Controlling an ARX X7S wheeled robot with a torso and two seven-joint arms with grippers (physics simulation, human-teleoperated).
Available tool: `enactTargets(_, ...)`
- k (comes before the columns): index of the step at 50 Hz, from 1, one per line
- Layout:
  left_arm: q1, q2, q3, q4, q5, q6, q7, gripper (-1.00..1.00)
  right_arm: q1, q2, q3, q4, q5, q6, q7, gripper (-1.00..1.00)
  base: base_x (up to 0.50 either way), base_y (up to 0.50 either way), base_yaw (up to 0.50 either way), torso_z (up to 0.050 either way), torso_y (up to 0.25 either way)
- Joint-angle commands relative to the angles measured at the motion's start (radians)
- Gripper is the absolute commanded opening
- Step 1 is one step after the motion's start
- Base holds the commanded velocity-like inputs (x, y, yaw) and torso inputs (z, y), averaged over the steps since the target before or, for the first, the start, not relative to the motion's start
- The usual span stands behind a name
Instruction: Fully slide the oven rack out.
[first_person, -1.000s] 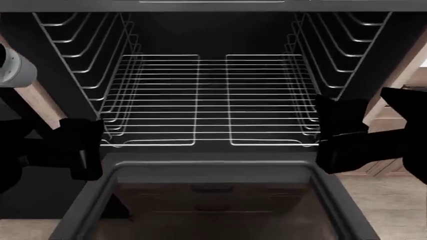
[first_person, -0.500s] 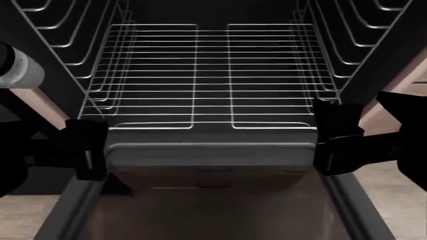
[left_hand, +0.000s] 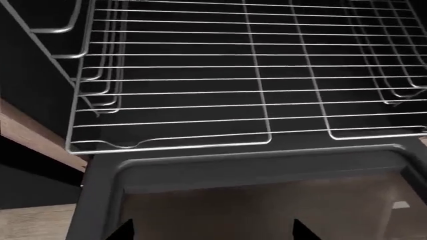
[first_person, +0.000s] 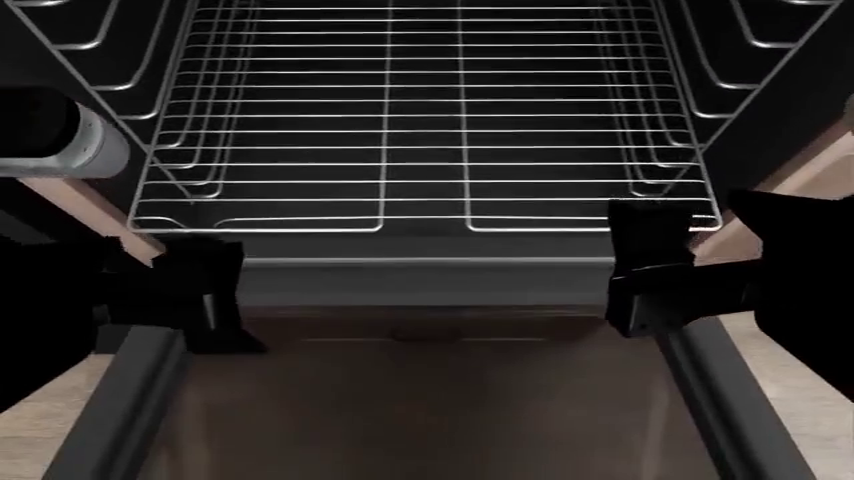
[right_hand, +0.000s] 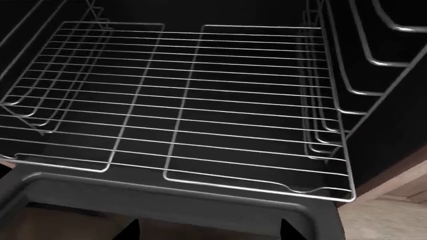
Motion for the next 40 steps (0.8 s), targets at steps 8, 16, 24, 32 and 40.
enactTargets(8, 0.005, 0.196, 0.068, -0.195, 0.246, -0.027, 0.098, 1.0, -0.039, -0.12, -0.073, 0.156, -0.168, 0.068, -0.095, 1.0, 0.0, 0.0, 0.0, 0.0, 0.0)
enactTargets(16, -0.063, 0.296, 0.123, -0.359, 0.335, -0.084, 0.152, 1.0, -0.014, -0.199, -0.114, 0.308, -0.249, 0.114, -0.152, 1.0, 0.0, 0.0, 0.0, 0.0, 0.0)
enactTargets(24, -0.127, 0.374, 0.182, -0.522, 0.383, -0.149, 0.21, 1.0, -0.007, -0.254, -0.153, 0.417, -0.322, 0.148, -0.201, 1.0, 0.0, 0.0, 0.0, 0.0, 0.0)
enactTargets(32, -0.161, 0.405, 0.206, -0.596, 0.413, -0.173, 0.236, 1.0, 0.04, -0.293, -0.17, 0.499, -0.36, 0.179, -0.232, 1.0, 0.0, 0.0, 0.0, 0.0, 0.0)
enactTargets(40, -0.171, 0.394, 0.21, -0.584, 0.404, -0.175, 0.212, 1.0, 0.041, -0.299, -0.173, 0.513, -0.37, 0.179, -0.241, 1.0, 0.0, 0.0, 0.0, 0.0, -0.093)
